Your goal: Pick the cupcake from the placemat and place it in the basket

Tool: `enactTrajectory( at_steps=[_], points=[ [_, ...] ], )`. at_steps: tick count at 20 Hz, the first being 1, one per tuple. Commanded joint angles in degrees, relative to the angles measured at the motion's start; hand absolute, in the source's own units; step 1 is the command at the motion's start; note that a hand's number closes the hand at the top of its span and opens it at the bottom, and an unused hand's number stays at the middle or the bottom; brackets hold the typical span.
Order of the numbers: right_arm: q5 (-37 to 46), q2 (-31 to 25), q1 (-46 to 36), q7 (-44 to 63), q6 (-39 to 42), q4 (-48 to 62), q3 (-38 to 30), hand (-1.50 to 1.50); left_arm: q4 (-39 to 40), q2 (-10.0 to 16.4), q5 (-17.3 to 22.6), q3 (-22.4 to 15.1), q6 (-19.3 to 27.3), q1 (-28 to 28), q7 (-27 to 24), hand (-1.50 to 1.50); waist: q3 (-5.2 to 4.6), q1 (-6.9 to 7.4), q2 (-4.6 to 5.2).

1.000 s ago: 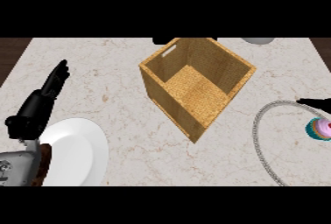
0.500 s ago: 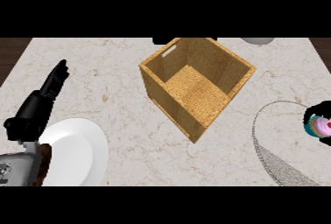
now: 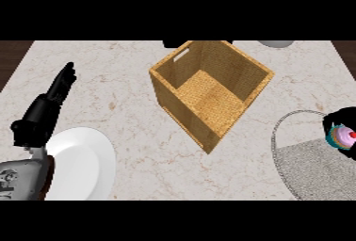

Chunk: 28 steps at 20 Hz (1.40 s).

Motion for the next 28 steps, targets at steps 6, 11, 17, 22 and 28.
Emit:
enactTrajectory(
  at_steps=[6, 11, 17, 22, 28],
  points=[
    [-6.07, 3.76, 8.01, 32.22, -10.66, -2.83, -14.90, 1.50, -0.66, 1.57, 0.29, 3.19, 0.96, 4.17, 0.59, 0.00, -0.29, -6.31, -2.42],
    [-7.67, 9.83, 8.73, 43.32, -21.19, -14.66, -18.27, 1.50, -1.56, 1.86, 0.39, 3.06, 0.38, 4.74, 1.13, 0.00, -0.37, -6.21, -2.53],
    [-15.75, 17.67, 2.17, 45.75, -27.70, -32.57, -22.59, 1.50, -2.20, 1.77, 1.00, 3.12, -0.30, 6.51, 0.85, 0.00, -0.31, -5.64, -3.49],
    [-17.21, 22.08, -1.12, 51.98, -24.59, -50.52, -18.57, 1.50, -2.23, 3.06, 1.22, 4.15, -0.57, 4.96, 1.67, 0.00, -0.34, -5.65, -3.07],
    [-15.31, 23.47, -6.93, 69.76, -11.63, -71.48, -11.68, 1.50, -2.85, 2.02, 1.57, 2.69, -1.68, 6.24, 0.18, 0.00, -0.25, -3.60, -2.04]
  ],
)
